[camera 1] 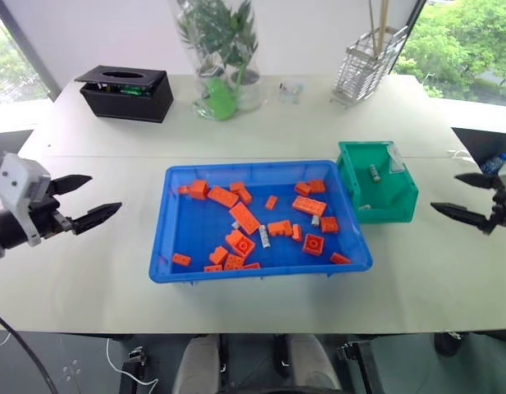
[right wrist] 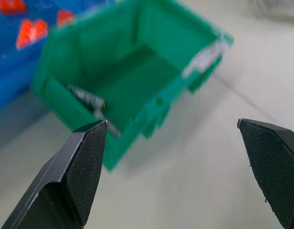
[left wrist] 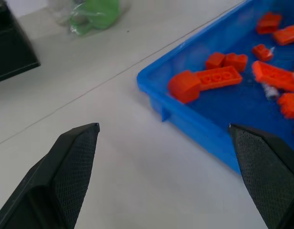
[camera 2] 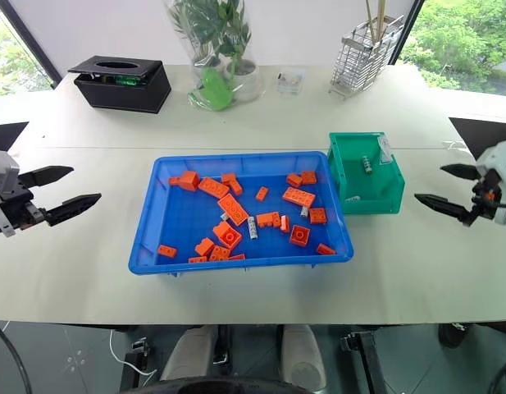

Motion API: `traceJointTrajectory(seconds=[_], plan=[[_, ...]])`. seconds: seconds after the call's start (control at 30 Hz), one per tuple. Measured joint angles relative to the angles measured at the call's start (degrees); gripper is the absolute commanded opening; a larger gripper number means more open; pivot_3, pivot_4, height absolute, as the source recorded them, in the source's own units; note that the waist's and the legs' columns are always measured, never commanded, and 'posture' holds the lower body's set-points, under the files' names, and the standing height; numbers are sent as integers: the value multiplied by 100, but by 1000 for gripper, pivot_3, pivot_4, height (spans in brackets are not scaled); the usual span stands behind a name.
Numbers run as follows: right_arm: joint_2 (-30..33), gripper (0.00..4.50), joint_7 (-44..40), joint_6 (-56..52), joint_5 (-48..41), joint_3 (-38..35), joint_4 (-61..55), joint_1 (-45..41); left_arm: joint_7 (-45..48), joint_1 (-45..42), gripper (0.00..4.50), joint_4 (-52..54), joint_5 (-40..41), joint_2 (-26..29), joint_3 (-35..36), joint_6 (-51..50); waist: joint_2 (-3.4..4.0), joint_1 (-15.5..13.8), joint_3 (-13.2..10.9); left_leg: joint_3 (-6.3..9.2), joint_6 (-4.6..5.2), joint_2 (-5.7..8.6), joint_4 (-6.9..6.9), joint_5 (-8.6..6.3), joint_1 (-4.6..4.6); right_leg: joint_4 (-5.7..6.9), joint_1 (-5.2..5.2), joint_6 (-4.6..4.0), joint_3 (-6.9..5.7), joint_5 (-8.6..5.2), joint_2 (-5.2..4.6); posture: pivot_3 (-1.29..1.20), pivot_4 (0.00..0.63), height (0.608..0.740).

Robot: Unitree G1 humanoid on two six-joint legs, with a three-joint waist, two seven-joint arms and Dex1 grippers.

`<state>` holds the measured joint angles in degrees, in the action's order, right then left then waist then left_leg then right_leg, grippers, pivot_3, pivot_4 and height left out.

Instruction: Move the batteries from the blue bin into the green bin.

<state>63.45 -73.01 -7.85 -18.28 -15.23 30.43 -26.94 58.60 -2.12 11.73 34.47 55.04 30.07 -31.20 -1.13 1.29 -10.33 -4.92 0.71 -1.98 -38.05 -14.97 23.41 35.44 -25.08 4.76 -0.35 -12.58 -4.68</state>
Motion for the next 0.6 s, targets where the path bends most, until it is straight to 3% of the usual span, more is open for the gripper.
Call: traceJointTrajectory(seconds=[0.17, 0.33, 0.43, 0.6], plan=[[-76, 4479, -7, -1282, -382, 394, -1462, -716, 443, 90, 4500, 682, 505, 260, -11, -385, 2, -27, -1, 4, -1, -6, 3, 0, 1, 8, -7, -1, -1, -1, 9, 0, 150, 736], [-1095, 4479, 668, -3105, -970, 1196, -3119, -1538, 529, -313, 4500, 1049, 739, 306, -482, -547, 1, -31, -1, 6, -5, -5, -2, 3, 4, 12, -9, -4, 0, 1, 6, 0, 150, 736], [-2072, 4479, 1310, -4033, -1104, 1847, -3692, -1925, 558, -629, 4500, 1034, 714, 247, -954, -527, 0, -44, 0, 6, -6, -2, -2, 4, 11, 20, -16, -4, -1, 1, 7, 0, 150, 736], [-2871, 4479, 1908, -4596, -949, 2770, -3916, -2062, 877, -796, 4500, 852, 365, 239, -1641, -194, -7, -64, 0, 6, -3, 14, -6, 3, 23, 30, -23, -3, -2, 2, -3, 0, 150, 736]])
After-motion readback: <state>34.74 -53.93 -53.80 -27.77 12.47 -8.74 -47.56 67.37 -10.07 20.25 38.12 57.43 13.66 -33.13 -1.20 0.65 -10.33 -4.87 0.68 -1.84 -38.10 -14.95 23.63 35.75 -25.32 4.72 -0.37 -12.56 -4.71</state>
